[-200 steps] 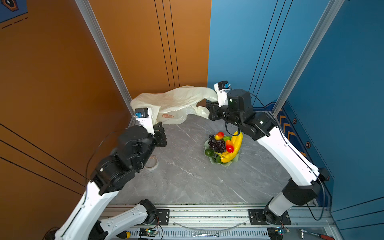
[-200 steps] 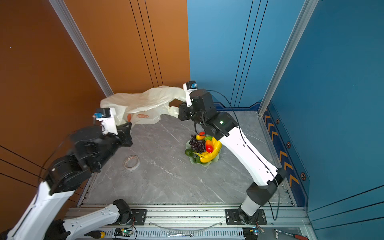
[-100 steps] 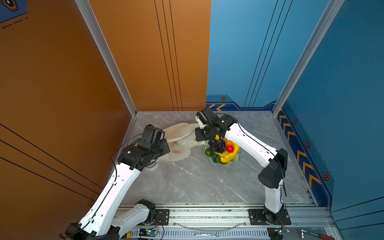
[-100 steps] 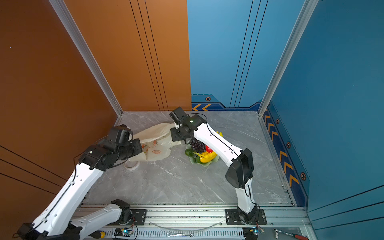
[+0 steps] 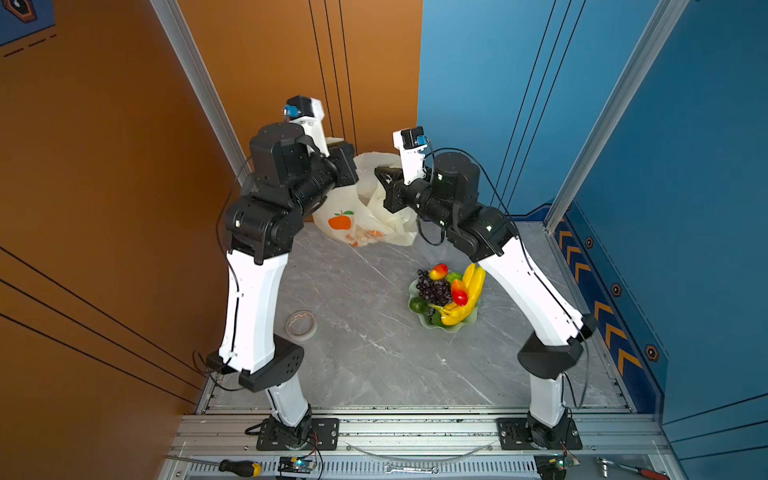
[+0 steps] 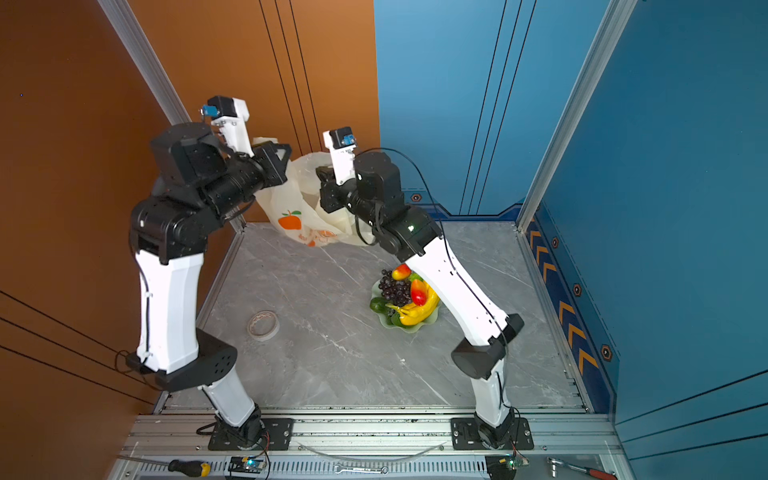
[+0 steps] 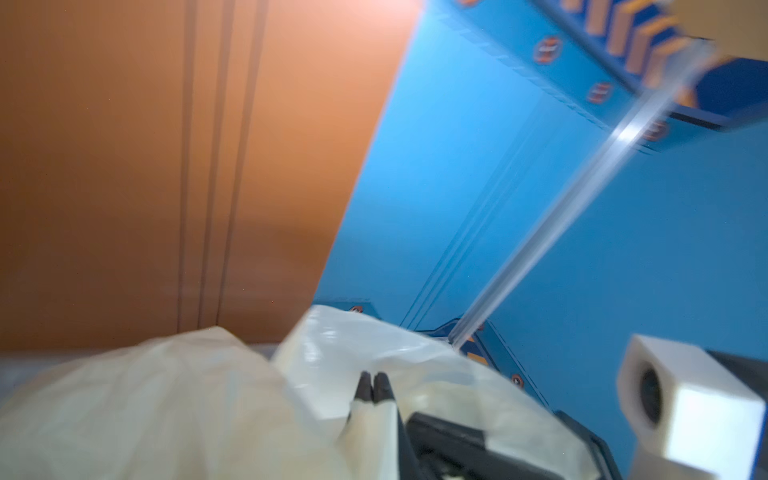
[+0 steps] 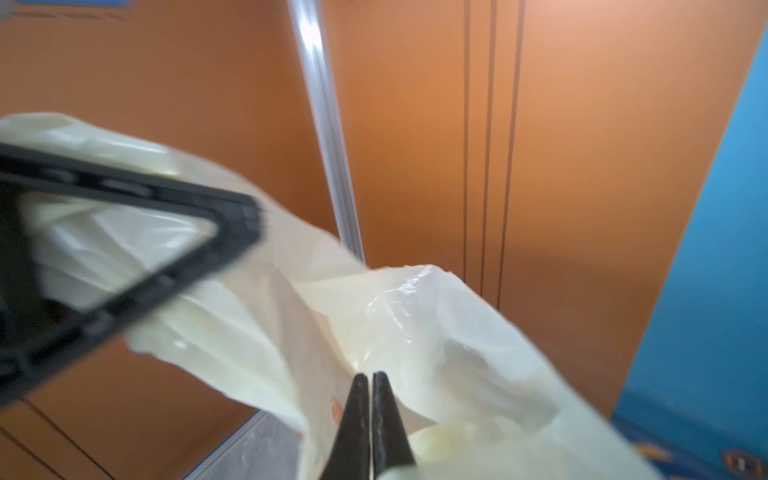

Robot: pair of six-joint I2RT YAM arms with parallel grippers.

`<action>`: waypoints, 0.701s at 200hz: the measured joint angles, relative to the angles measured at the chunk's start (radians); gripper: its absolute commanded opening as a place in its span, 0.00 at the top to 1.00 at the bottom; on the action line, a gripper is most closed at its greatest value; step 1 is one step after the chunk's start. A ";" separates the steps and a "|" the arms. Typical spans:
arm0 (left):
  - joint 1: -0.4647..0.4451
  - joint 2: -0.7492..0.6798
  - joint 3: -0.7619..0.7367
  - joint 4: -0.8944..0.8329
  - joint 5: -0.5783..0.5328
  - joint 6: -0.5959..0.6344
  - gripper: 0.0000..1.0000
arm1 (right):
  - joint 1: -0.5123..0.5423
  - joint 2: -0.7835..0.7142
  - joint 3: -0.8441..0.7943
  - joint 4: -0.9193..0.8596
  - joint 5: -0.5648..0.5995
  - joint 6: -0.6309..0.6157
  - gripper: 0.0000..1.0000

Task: Place the fruits into the plastic bag
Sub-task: 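Grasp the bag with both grippers and raise it high, then lower the held bag beside the fruit plate with both grippers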

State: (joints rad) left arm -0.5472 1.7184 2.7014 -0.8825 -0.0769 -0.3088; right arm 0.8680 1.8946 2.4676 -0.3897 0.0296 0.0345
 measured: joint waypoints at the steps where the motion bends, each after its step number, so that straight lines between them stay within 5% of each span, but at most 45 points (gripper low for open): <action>1: -0.011 -0.005 -0.007 0.007 -0.002 0.007 1.00 | 0.005 -0.004 -0.002 0.006 0.002 -0.007 1.00; 22: -0.306 -0.211 -0.274 0.306 -0.056 0.276 1.00 | 0.117 -0.109 -0.031 0.095 0.035 -0.180 1.00; 41: -0.477 -0.374 -0.484 0.471 -0.091 0.460 1.00 | 0.199 -0.196 -0.079 0.219 0.039 -0.315 1.00; 79: -0.579 -0.643 -0.923 0.646 -0.296 0.608 1.00 | 0.241 -0.453 -0.505 0.428 0.084 -0.419 1.00; 103: -0.449 -0.771 -1.242 0.617 -0.430 0.513 1.00 | 0.084 -0.550 -0.861 0.462 0.129 -0.291 1.00; 140: 0.078 -0.787 -1.497 0.331 -0.363 0.119 1.00 | -0.018 -0.391 -1.052 0.326 0.178 -0.109 1.00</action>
State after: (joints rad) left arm -0.4690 0.9318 1.2041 -0.5514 -0.4400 -0.1894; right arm 0.8505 1.5036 1.4158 -0.0639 0.2077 -0.0746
